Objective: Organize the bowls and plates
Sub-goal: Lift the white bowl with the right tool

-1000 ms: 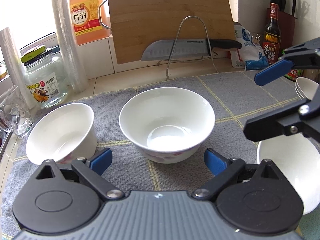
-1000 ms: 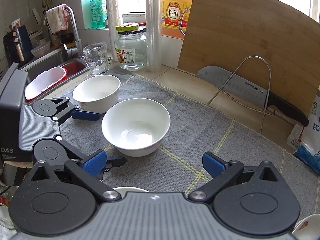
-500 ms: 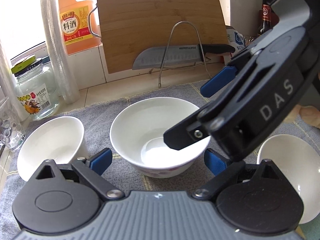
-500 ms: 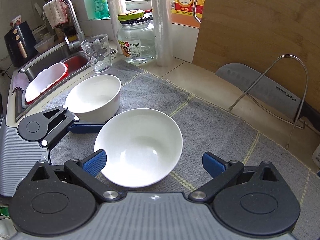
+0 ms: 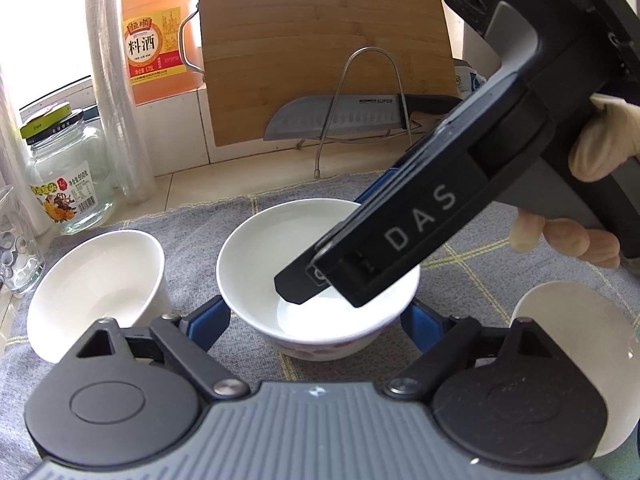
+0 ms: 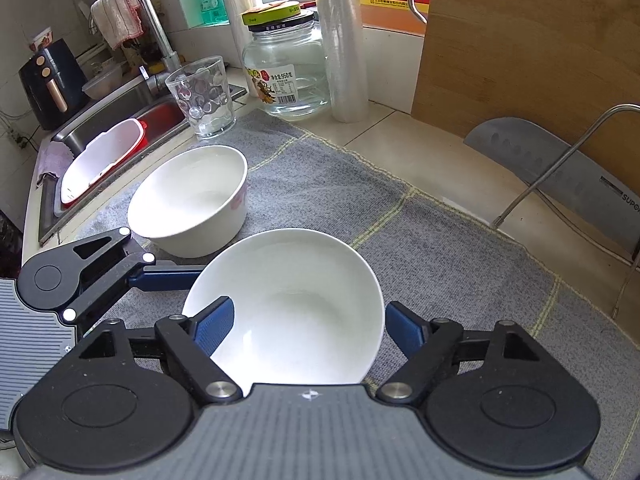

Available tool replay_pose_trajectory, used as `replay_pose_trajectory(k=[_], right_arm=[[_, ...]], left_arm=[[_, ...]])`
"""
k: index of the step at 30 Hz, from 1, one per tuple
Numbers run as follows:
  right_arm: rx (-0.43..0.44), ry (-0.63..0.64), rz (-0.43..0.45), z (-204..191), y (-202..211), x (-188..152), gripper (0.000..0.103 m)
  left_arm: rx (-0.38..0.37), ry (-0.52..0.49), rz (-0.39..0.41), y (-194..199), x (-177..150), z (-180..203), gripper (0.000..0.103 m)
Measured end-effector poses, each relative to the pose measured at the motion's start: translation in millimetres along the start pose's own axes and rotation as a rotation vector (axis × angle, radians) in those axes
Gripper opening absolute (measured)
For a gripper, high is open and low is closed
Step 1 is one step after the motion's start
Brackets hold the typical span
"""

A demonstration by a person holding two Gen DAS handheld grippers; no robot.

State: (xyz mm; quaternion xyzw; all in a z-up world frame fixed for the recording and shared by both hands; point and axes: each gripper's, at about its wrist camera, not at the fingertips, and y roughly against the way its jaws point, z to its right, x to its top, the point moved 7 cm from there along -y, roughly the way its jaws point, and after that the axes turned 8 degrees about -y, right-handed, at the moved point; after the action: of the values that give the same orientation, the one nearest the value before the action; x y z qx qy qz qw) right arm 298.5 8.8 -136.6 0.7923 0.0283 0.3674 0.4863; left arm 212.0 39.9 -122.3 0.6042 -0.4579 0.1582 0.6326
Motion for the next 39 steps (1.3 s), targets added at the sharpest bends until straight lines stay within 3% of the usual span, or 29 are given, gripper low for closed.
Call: replay_pose_trajectory(k=[15,39], right_arm=[[0.012,-0.034,0.003,-3,9,0,0.086],[0.017,-0.042,0.083,-30,86,-36,0.087]], left_arm=[[-0.023,-0.009,-0.002,9,6,4,0.091],[-0.085,-0.087,0.030,73,15,37,0.091]])
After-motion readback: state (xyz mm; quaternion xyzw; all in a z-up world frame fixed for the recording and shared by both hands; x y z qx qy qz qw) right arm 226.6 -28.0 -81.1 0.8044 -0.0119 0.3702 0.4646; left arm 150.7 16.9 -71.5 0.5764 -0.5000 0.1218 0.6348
